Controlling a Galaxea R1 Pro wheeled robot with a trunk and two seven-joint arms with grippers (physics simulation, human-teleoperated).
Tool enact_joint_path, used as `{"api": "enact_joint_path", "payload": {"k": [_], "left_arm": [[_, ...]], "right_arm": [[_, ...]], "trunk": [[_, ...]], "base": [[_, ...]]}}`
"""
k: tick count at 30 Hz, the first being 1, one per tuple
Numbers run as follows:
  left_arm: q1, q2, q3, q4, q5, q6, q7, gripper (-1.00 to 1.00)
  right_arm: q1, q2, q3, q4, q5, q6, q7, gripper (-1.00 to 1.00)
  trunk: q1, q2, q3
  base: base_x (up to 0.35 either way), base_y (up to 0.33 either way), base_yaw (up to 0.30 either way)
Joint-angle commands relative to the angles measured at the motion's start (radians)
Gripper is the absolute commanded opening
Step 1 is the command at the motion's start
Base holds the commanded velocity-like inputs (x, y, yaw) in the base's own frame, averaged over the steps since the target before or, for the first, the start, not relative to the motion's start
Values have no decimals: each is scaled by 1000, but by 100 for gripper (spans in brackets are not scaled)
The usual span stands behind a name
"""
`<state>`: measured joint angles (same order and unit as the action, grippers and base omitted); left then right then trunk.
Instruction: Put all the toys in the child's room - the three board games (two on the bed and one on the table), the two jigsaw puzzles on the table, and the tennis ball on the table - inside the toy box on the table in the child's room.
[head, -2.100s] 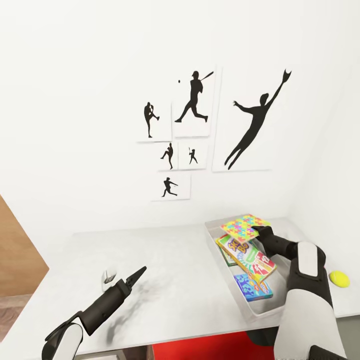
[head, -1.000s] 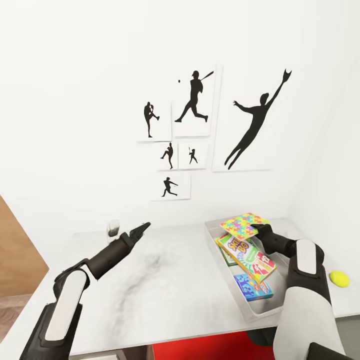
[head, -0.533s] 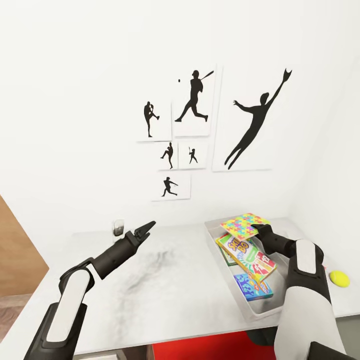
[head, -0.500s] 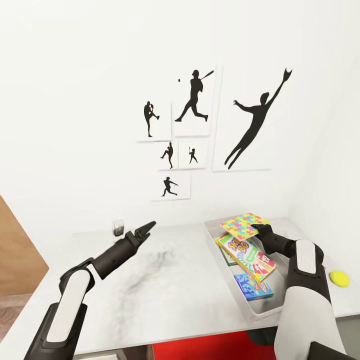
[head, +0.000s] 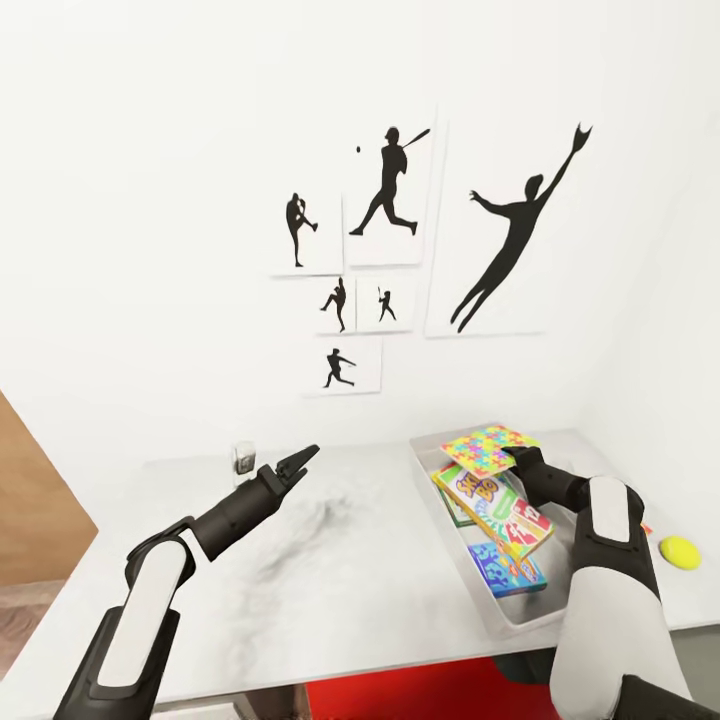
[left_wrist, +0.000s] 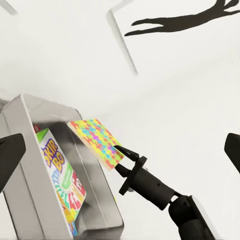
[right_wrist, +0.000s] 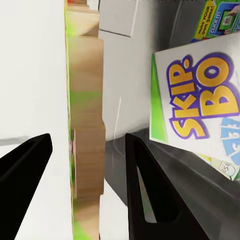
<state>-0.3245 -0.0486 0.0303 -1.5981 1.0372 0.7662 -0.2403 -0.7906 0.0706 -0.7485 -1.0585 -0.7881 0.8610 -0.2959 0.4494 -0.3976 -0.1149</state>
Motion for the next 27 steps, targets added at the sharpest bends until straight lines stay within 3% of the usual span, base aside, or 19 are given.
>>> {"api": "enact_joint_path", "payload": {"k": [1, 27], "left_arm": [[-1, -1, 3, 0, 0, 8, -3, 100], [-1, 0, -12, -2, 0, 7, -3, 100]], "right_arm": [[-2, 1, -3, -1, -13, 3, -7, -100], [-26, -8, -3, 17, -13, 2, -5, -100]], "trunk": [[1, -2, -4], [1, -2, -45]], "base": [[0, 0, 0], [0, 0, 0]]}}
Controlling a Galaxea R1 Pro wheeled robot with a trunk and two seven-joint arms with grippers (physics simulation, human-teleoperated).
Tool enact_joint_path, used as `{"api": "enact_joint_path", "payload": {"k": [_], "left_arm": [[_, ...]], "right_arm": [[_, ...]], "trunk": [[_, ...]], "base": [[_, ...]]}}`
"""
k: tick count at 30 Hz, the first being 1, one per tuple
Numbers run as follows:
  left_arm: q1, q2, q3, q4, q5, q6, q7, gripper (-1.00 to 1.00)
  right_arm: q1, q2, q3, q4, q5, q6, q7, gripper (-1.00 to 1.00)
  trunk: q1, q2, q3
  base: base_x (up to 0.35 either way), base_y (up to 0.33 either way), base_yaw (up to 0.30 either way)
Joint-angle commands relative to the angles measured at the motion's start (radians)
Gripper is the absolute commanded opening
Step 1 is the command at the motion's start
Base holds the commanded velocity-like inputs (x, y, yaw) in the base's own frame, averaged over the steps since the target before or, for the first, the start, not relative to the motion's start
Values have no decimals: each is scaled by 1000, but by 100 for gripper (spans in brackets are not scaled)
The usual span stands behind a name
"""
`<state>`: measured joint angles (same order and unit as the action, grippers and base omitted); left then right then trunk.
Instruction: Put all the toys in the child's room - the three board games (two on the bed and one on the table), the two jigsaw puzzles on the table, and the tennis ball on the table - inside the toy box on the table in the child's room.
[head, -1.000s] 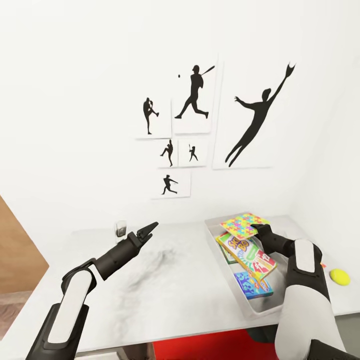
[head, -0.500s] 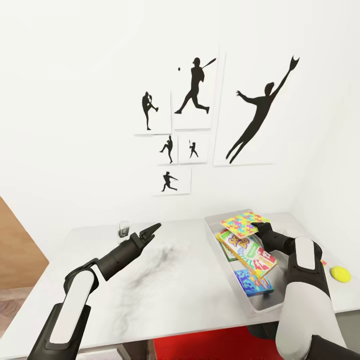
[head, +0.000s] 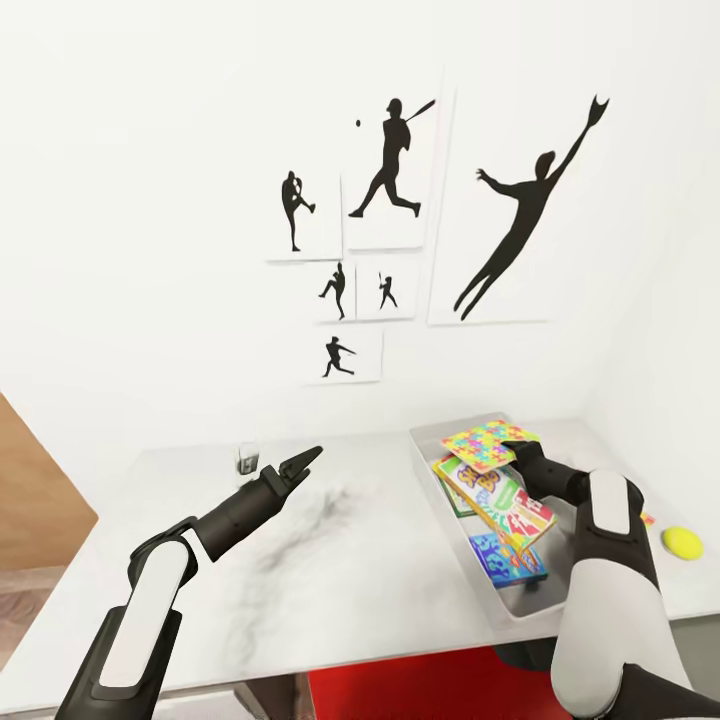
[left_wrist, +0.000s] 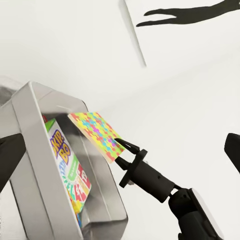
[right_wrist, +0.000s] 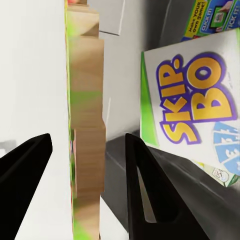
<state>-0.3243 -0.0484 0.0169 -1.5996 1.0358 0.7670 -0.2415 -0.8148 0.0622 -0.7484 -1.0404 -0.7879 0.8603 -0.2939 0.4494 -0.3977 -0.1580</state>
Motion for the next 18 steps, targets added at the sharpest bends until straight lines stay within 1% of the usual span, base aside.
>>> {"api": "enact_joint_path", "payload": {"k": [1, 18], "left_arm": [[-1, -1, 2, 0, 1, 6, -2, 100], [-1, 1, 3, -5, 1, 6, -5, 100]], "right_arm": [[-2, 1, -3, 2, -13, 2, -7, -100], [-13, -3, -3, 22, -13, 3, -7, -100]], "trunk": [[1, -2, -4], [1, -2, -31]], "base": [[0, 0, 0], [0, 0, 0]]}}
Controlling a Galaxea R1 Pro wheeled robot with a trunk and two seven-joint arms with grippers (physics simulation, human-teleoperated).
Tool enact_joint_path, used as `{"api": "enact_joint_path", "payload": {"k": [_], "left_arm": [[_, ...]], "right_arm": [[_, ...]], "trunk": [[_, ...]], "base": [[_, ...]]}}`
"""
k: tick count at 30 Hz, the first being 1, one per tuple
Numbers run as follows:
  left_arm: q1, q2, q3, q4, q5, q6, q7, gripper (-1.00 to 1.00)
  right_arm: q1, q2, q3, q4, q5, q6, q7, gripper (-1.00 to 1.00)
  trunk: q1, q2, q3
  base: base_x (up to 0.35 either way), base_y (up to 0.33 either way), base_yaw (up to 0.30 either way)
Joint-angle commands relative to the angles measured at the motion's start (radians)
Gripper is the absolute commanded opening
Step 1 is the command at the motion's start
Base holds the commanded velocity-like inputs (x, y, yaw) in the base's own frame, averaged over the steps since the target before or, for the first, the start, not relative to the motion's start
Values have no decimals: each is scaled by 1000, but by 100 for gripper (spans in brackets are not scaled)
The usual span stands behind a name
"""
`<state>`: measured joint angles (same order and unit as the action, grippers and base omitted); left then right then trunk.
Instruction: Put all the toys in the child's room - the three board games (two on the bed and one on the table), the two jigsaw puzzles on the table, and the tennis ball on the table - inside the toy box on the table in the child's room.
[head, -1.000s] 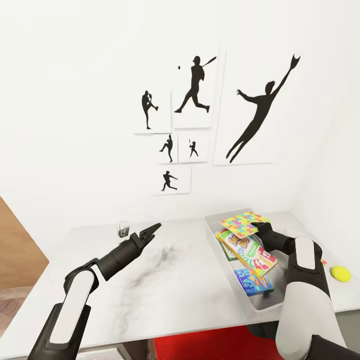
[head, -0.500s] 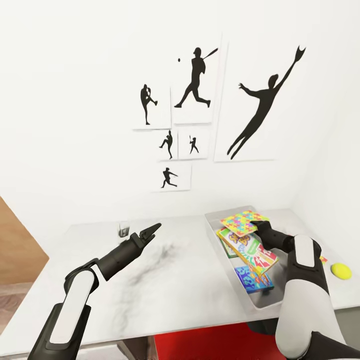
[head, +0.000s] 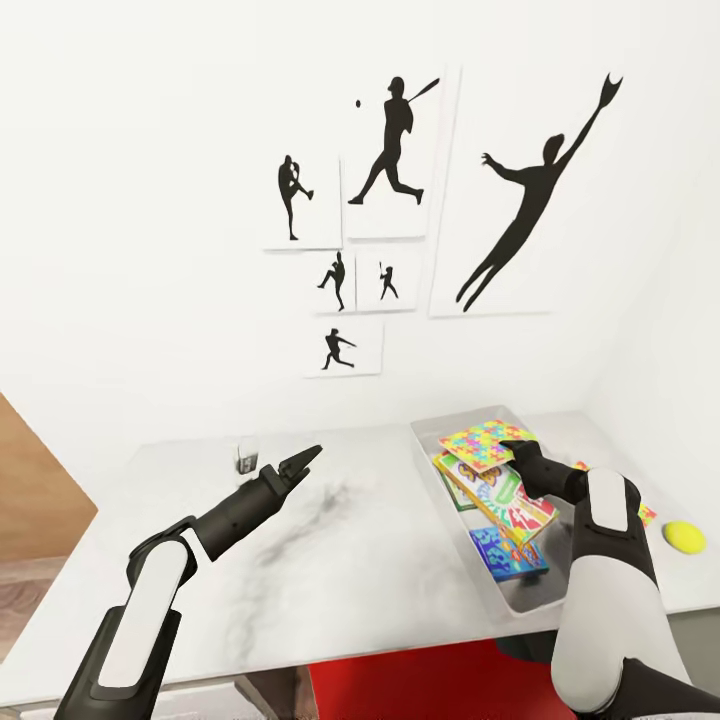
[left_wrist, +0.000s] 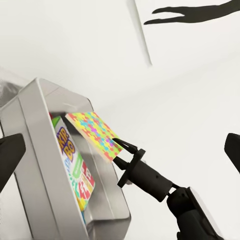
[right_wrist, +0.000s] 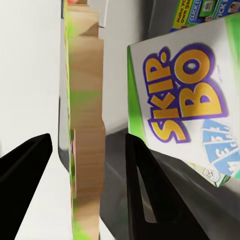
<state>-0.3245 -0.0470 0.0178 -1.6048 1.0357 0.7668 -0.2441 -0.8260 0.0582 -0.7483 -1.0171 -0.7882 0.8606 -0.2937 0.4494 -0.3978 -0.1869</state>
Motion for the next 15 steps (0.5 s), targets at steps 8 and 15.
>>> {"api": "enact_joint_path", "payload": {"k": [8, 15], "left_arm": [[-1, -1, 2, -1, 1, 6, -3, 100], [-1, -1, 2, -1, 1, 6, -3, 100]], "right_arm": [[-4, 1, -3, 0, -13, 3, -7, -100], [-12, -3, -3, 25, -13, 2, -7, -100]], "trunk": [[1, -2, -15], [1, -2, -26]], "base": [[0, 0, 0], [0, 0, 0]]}}
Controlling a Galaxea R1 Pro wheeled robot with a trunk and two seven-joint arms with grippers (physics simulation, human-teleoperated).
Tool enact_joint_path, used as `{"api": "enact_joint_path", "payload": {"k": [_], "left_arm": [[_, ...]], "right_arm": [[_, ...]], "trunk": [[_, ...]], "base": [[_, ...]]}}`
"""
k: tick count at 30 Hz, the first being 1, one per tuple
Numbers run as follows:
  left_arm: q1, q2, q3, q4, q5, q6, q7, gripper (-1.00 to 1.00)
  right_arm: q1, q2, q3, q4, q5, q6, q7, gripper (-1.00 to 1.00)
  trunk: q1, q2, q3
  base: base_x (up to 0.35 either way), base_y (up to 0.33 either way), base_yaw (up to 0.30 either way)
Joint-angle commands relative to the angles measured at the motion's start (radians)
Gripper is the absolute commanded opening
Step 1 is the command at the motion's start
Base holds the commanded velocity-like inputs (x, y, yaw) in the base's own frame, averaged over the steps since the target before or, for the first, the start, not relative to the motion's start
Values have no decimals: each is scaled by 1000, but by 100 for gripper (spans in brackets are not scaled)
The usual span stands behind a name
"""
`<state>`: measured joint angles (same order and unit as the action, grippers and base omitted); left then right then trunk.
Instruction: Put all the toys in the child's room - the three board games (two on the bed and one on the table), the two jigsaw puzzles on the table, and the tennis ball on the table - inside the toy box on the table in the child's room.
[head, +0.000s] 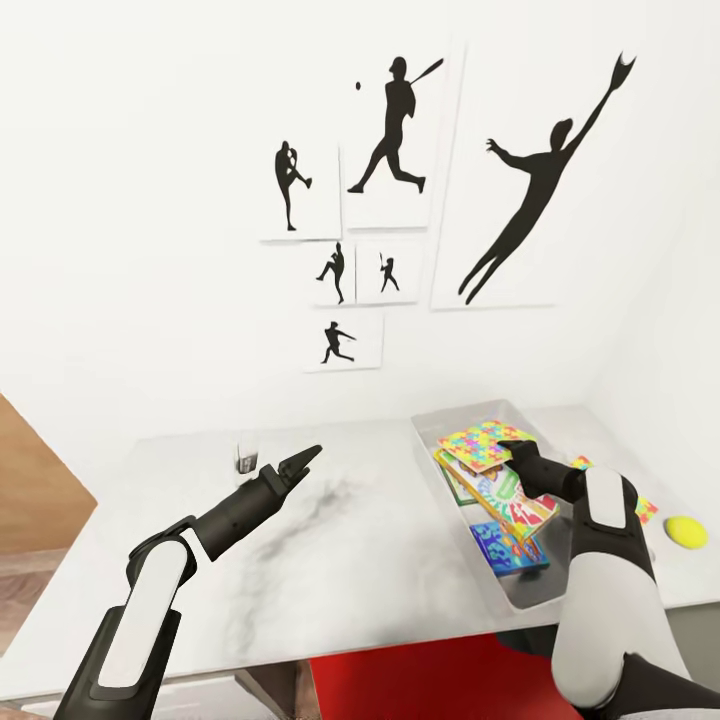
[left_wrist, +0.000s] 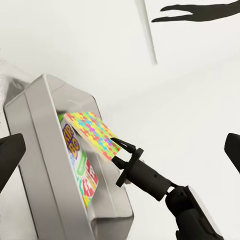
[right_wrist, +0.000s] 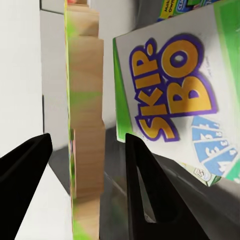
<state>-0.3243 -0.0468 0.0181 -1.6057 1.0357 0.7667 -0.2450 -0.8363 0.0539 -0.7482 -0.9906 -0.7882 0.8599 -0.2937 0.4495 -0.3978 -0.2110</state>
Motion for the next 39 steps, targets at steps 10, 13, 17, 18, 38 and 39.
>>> {"api": "enact_joint_path", "payload": {"k": [10, 13, 17, 18, 38, 39], "left_arm": [[-1, -1, 2, 0, 1, 6, -1, 100], [-1, -1, 3, 0, 1, 6, -1, 100], [-1, -1, 2, 0, 1, 6, -1, 100], [-1, -1, 2, 0, 1, 6, -1, 100], [-1, -1, 2, 0, 1, 6, -2, 100], [-1, -1, 2, 0, 1, 6, -2, 100]], "right_arm": [[-14, -12, -5, 12, -13, 3, -7, -100], [-16, -15, -5, 13, -13, 3, -7, -100], [-20, -17, -5, 14, -14, 2, -7, -100], [-20, -17, -5, 14, -14, 2, -7, -100], [-32, -19, -6, 15, -14, 1, -7, -100], [-32, -19, -6, 15, -14, 1, -7, -100]], "trunk": [[1, -2, -18], [1, -2, -23], [1, -2, -29], [1, -2, -31], [1, -2, -63], [1, -2, -65]], "base": [[0, 0, 0], [0, 0, 0], [0, 0, 0], [0, 0, 0], [0, 0, 0], [0, 0, 0]]}}
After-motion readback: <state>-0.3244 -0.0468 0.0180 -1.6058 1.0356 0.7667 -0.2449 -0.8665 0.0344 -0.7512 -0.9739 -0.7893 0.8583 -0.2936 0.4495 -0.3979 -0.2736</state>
